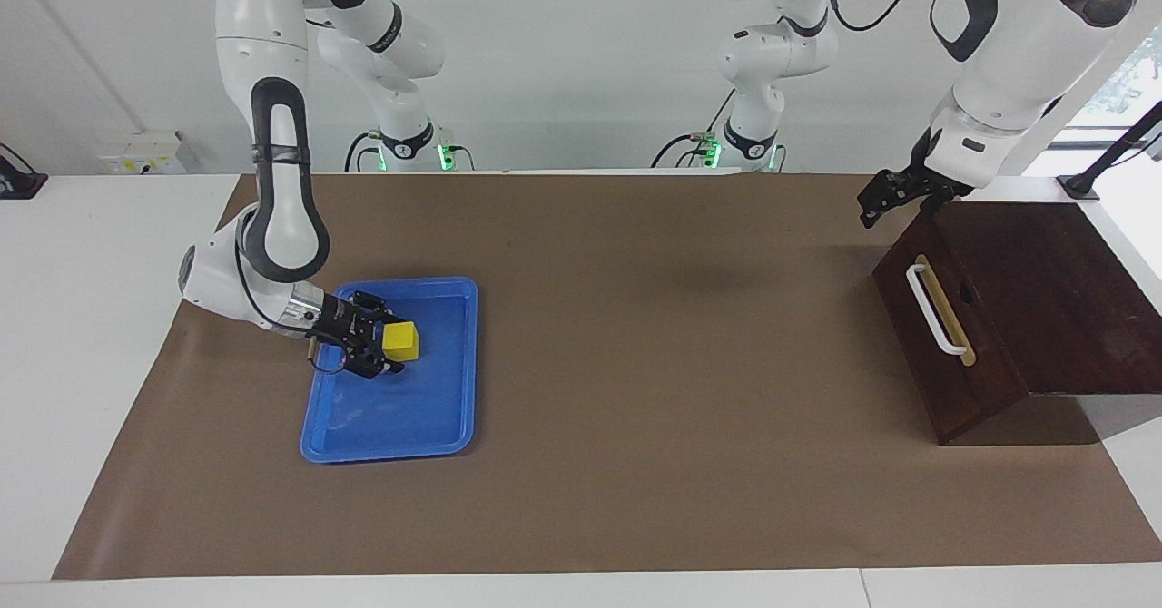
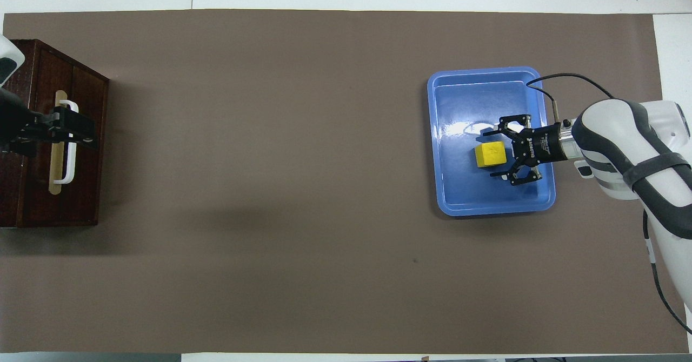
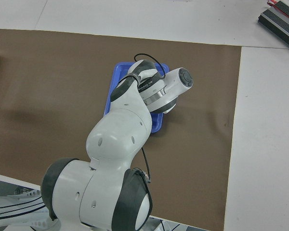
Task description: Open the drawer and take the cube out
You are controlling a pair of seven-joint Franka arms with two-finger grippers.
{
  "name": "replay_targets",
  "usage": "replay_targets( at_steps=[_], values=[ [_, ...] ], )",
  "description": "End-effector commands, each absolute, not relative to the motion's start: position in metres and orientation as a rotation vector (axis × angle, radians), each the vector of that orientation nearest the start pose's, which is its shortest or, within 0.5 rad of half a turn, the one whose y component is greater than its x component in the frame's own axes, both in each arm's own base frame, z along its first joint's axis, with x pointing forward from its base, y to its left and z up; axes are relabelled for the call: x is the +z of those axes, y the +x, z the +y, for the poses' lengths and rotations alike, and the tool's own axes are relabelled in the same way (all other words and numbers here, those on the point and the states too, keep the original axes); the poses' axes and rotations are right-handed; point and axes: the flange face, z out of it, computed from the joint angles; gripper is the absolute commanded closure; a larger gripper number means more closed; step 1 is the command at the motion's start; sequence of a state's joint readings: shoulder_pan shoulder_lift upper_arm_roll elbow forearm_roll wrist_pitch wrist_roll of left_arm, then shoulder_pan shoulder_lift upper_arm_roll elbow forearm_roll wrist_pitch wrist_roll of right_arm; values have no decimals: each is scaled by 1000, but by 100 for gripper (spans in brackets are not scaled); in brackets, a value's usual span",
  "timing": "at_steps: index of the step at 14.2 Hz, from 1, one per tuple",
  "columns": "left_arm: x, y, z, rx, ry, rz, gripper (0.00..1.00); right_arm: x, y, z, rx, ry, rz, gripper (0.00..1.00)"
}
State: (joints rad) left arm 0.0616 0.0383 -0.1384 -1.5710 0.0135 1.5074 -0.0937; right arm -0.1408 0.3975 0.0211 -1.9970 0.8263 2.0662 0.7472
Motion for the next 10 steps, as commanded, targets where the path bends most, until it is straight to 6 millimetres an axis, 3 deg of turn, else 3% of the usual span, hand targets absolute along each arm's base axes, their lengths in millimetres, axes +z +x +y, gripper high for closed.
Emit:
replay_targets(
  at_steps=[1,3,6,10],
  values=[
    [605,549,-43,247,-3128,123,0,252,578,-30,644,-1932,1605,0],
    [618,538,-37,243,-3126,189,0,257,580,-30,665,-1927,1590,0],
    [612,525,-46,267,-3115,226,0,274,592,-33,680,-1909,1578,0],
    [610,531,-50,241,-3112,335,0,331,617,-24,660,-1966,1532,0]
  ],
)
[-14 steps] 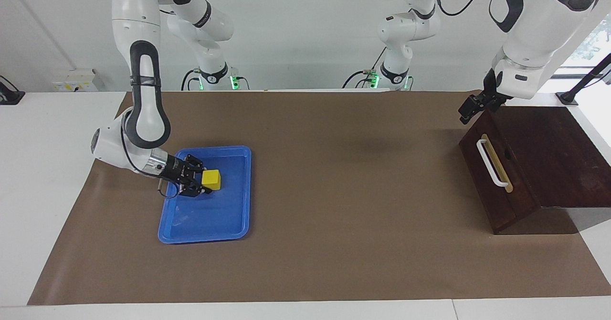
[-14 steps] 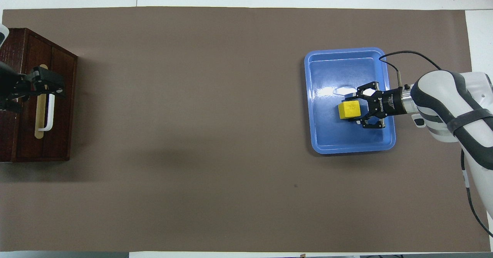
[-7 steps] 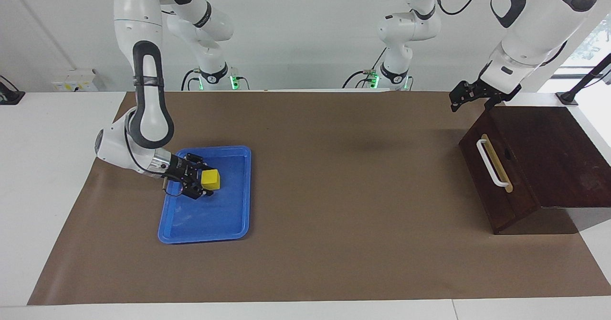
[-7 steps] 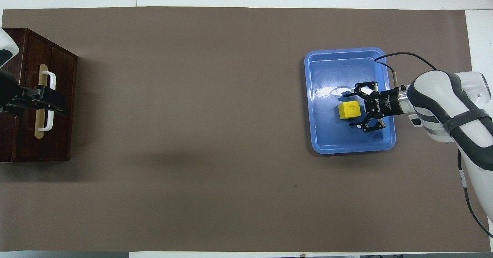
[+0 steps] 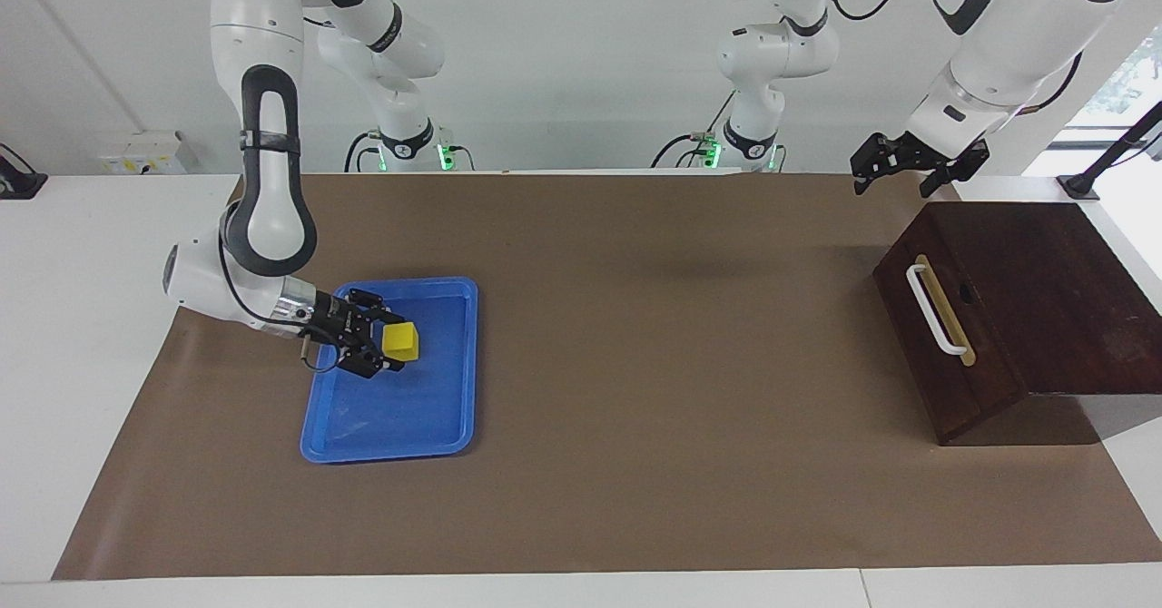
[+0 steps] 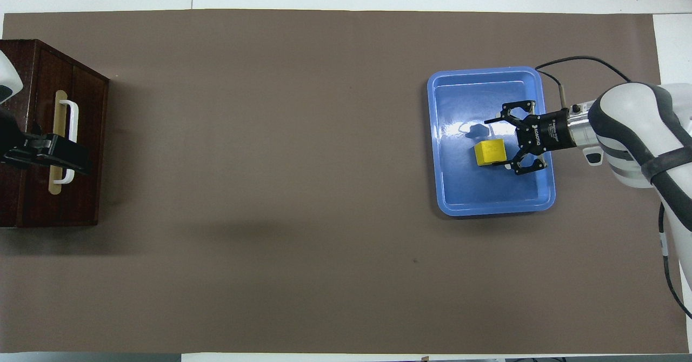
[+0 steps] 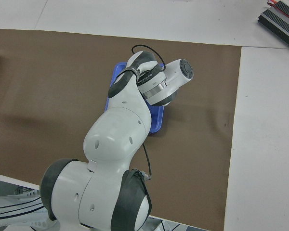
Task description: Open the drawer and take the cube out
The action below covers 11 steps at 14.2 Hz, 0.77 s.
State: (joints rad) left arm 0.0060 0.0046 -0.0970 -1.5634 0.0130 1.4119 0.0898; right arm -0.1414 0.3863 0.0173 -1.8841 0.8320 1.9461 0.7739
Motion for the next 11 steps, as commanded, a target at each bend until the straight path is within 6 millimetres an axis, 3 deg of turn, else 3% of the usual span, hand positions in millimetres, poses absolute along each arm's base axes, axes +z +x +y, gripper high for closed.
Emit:
replay_targets(
  at_steps=[1,4,7,9,11],
  values=[
    [609,531,-51,248,-3112,337,0,347,617,-24,625,-2014,1511,0],
    [611,533,-59,229,-3119,262,0,396,617,-24,566,-2157,1431,0],
    [610,534,-65,204,-3125,192,0,455,610,-22,471,-2407,1267,0],
    [608,535,-68,207,-3125,154,0,485,605,-21,410,-2592,1032,0],
    [606,535,-74,212,-3125,156,0,512,595,-19,289,-2832,649,0]
  ],
)
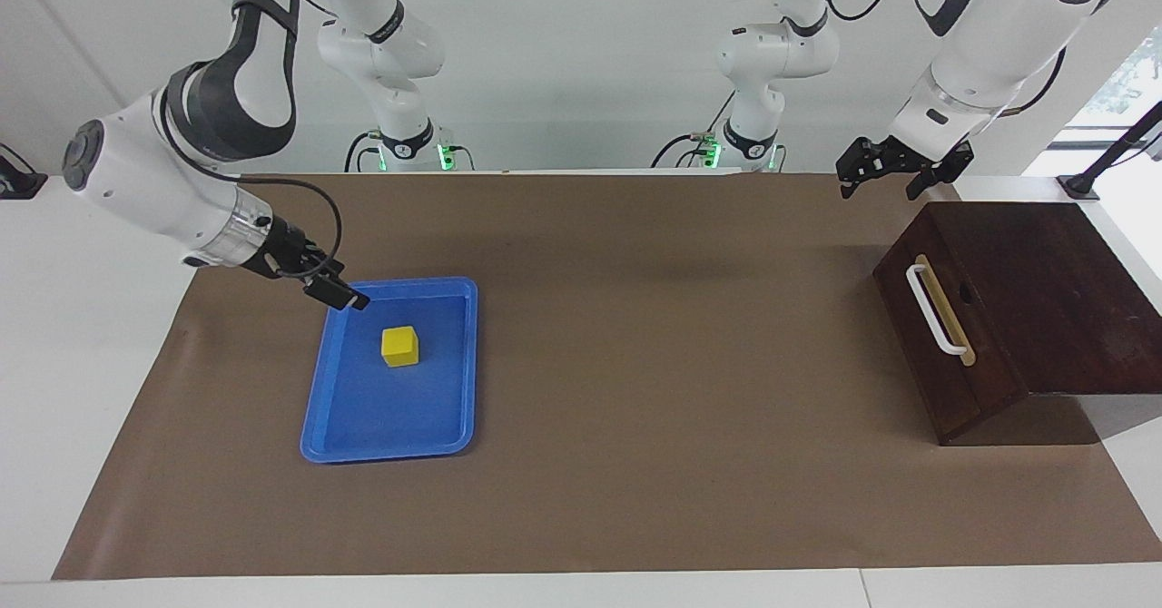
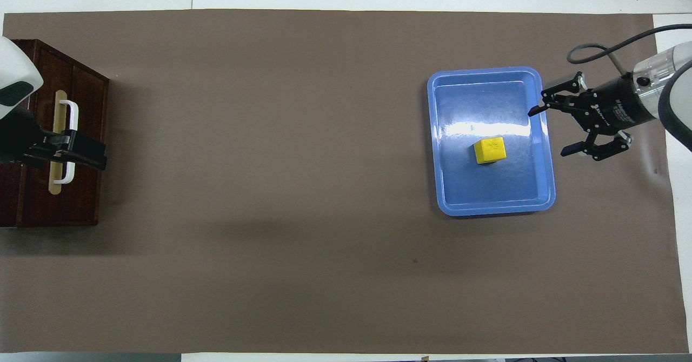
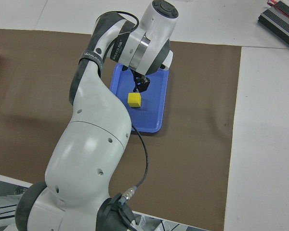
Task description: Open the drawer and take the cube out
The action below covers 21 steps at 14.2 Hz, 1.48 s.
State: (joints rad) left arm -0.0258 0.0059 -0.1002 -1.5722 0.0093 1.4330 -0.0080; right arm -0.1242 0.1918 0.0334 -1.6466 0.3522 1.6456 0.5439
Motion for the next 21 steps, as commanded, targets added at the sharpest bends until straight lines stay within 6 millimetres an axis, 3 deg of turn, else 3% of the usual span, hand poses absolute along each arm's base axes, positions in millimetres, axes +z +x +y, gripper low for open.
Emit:
replay_targets(
  at_steps=[1,3,5,8,12,21],
  values=[
    [608,534,-75,206,-3124,151,0,523,590,-17,238,-2916,474,0],
    [608,534,-76,206,-3123,154,0,551,580,-17,141,-3023,215,0],
    [606,533,-74,216,-3122,158,0,579,571,2,48,-3130,-67,0],
    [609,533,-67,209,-3125,135,0,613,544,12,42,-3174,-147,0],
    [609,533,-61,211,-3124,120,0,607,531,4,214,-3158,-117,0],
    [609,533,-61,211,-3124,120,0,603,532,-2,213,-3159,-100,0]
  ],
)
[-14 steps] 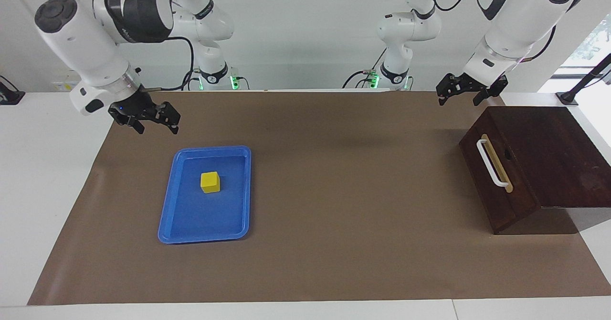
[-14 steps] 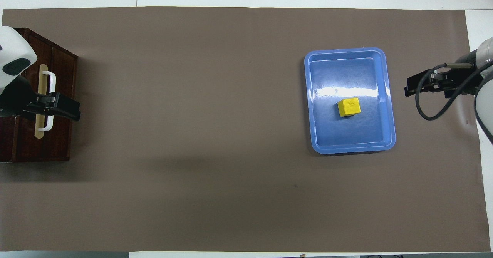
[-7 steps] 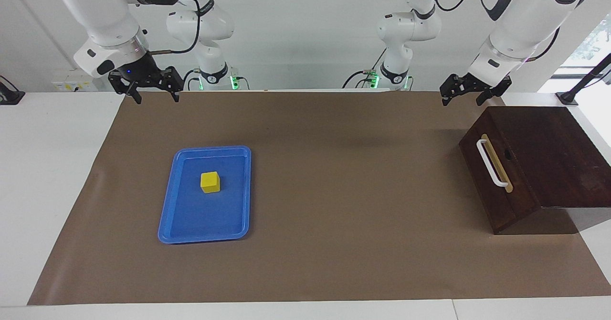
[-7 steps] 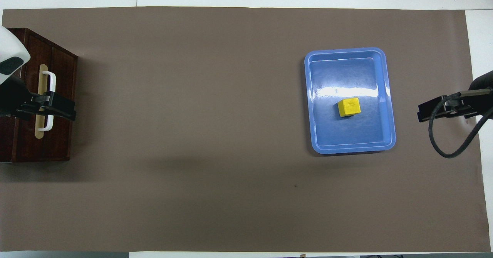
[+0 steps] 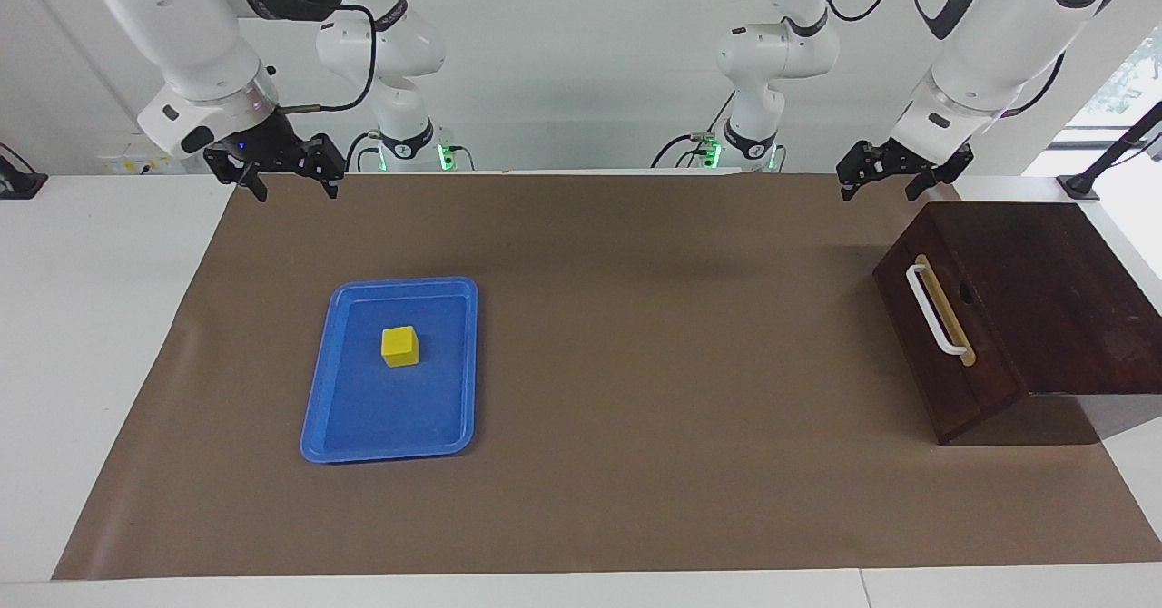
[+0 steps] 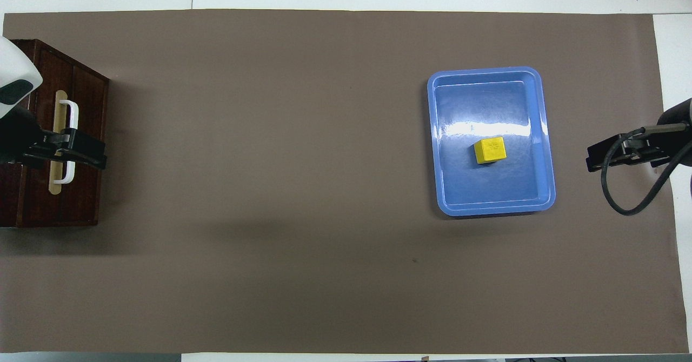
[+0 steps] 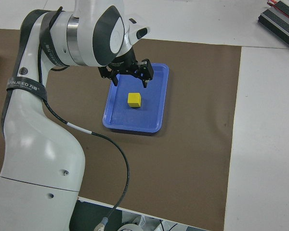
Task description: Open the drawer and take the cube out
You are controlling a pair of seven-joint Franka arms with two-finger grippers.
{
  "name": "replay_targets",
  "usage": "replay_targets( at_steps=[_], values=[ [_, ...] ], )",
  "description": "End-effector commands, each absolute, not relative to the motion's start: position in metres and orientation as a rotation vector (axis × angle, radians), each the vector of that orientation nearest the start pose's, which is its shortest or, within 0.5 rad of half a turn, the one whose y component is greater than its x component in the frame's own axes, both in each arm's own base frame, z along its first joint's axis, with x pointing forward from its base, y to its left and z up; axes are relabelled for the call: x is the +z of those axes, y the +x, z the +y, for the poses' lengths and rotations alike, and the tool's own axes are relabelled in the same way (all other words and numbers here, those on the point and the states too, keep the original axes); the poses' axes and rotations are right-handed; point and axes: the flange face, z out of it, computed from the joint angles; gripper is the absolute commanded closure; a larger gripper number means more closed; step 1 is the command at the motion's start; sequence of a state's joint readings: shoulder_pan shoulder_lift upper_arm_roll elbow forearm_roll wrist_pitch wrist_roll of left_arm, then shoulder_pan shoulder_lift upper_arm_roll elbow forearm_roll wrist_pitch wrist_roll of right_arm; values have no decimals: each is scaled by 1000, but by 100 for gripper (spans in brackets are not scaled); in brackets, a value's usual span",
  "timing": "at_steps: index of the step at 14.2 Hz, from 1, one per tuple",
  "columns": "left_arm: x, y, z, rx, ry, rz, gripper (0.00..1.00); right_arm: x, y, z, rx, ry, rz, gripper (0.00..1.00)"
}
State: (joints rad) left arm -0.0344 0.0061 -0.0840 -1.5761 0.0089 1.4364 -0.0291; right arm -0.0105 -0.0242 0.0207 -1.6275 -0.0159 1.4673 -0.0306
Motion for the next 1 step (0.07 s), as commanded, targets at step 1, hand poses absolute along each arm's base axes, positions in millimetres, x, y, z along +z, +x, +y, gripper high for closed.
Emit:
replay_targets(
  at_steps=[1],
  values=[
    [609,533,-61,211,-3124,120,0,605,532,-1,205,-3160,-98,0]
  ],
)
